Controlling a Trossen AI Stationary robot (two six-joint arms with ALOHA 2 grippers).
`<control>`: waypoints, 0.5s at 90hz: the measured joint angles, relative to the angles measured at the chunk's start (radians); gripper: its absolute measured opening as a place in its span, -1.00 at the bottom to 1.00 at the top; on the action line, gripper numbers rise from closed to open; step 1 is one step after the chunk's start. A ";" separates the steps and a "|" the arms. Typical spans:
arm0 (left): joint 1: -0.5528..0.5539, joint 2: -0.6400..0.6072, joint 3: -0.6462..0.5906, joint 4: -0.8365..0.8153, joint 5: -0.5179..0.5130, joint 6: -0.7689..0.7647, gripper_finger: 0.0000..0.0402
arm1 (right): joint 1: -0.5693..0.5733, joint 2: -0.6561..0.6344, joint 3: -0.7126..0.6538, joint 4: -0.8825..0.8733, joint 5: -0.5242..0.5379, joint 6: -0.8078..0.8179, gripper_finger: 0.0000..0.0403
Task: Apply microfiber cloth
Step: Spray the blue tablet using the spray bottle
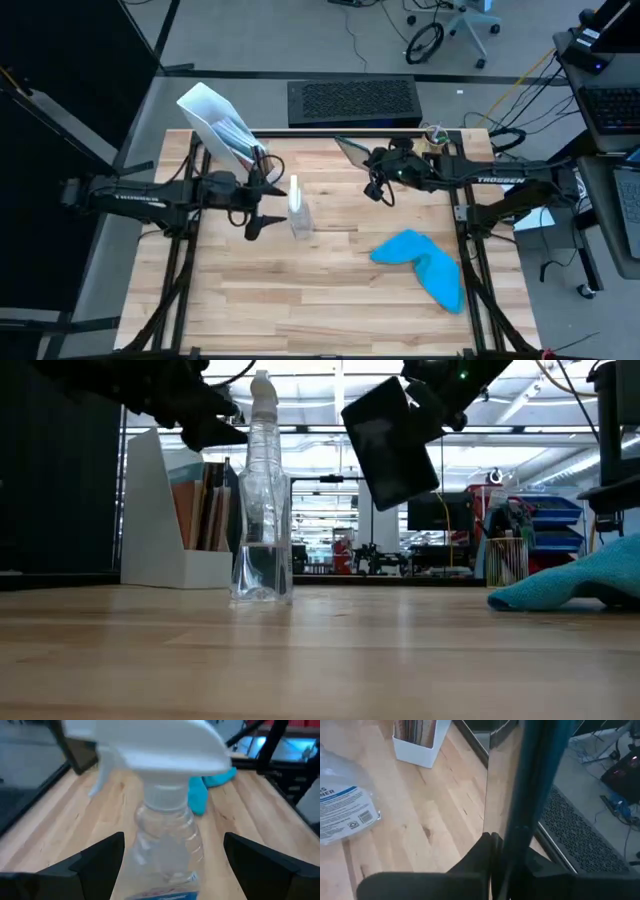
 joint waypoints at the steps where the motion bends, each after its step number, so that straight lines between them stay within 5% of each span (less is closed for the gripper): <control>1: 0.000 0.000 0.000 0.000 0.000 -0.012 0.63 | -0.002 0.000 0.000 0.002 0.000 -0.004 -0.93; 28: 0.007 0.000 0.004 0.066 -0.045 -0.069 0.65 | -0.071 0.000 0.000 0.020 -0.031 -0.062 -0.93; 45: 0.031 0.000 0.018 0.053 -0.082 -0.068 0.93 | -0.101 0.009 0.000 0.041 -0.080 -0.062 -0.93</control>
